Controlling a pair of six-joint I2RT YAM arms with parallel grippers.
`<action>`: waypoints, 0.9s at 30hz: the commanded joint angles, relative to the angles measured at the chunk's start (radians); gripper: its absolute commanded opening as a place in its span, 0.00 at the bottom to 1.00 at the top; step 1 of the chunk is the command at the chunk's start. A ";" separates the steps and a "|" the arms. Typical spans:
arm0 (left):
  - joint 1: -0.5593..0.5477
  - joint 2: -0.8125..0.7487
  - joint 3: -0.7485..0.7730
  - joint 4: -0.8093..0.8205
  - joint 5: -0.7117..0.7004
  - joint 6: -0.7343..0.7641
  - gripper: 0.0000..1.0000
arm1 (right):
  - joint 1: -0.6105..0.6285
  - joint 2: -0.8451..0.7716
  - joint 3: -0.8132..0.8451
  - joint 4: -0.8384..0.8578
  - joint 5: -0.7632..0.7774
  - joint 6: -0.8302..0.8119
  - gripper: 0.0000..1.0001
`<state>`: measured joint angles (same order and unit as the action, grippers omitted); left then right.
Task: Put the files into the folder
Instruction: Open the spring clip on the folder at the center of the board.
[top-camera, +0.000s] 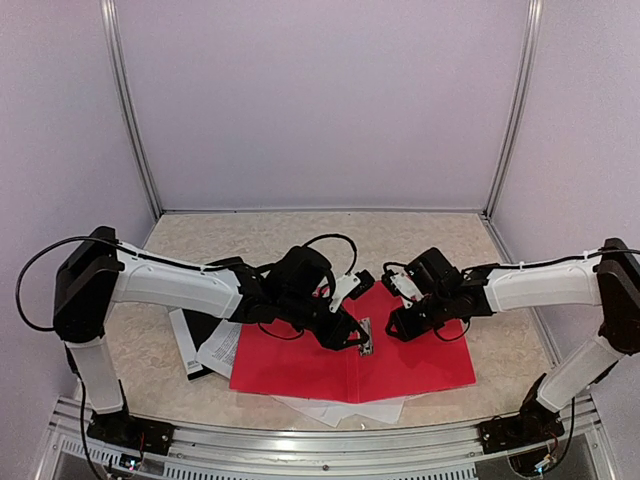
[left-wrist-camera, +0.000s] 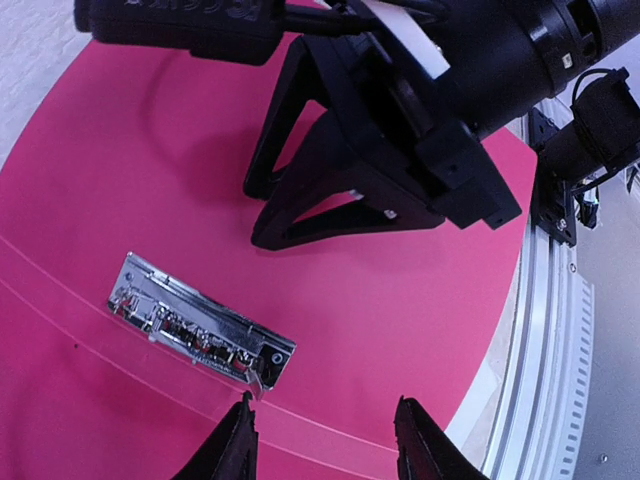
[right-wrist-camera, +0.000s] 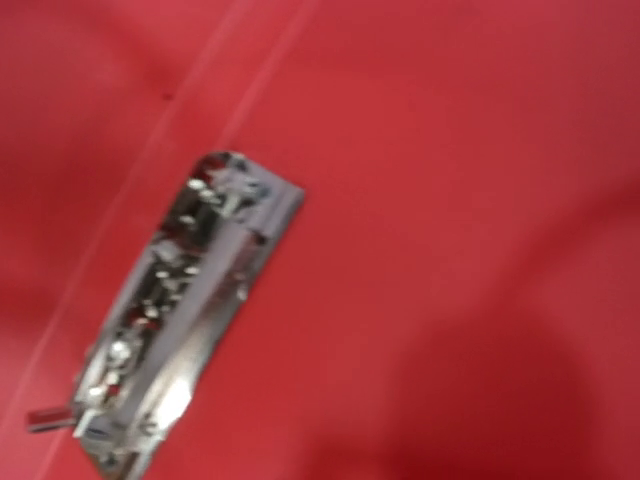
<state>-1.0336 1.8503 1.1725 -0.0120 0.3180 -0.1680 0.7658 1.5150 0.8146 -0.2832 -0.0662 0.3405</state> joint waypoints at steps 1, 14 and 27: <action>-0.003 0.092 0.104 -0.110 0.047 0.087 0.41 | -0.038 -0.022 -0.052 0.042 0.002 0.028 0.26; -0.019 0.189 0.237 -0.281 0.001 0.186 0.33 | -0.109 -0.023 -0.168 0.141 -0.074 0.016 0.16; -0.030 0.277 0.342 -0.371 -0.055 0.230 0.28 | -0.112 0.017 -0.166 0.149 -0.090 0.004 0.11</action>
<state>-1.0595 2.0949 1.4750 -0.3340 0.2794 0.0341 0.6643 1.5204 0.6586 -0.1368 -0.1467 0.3561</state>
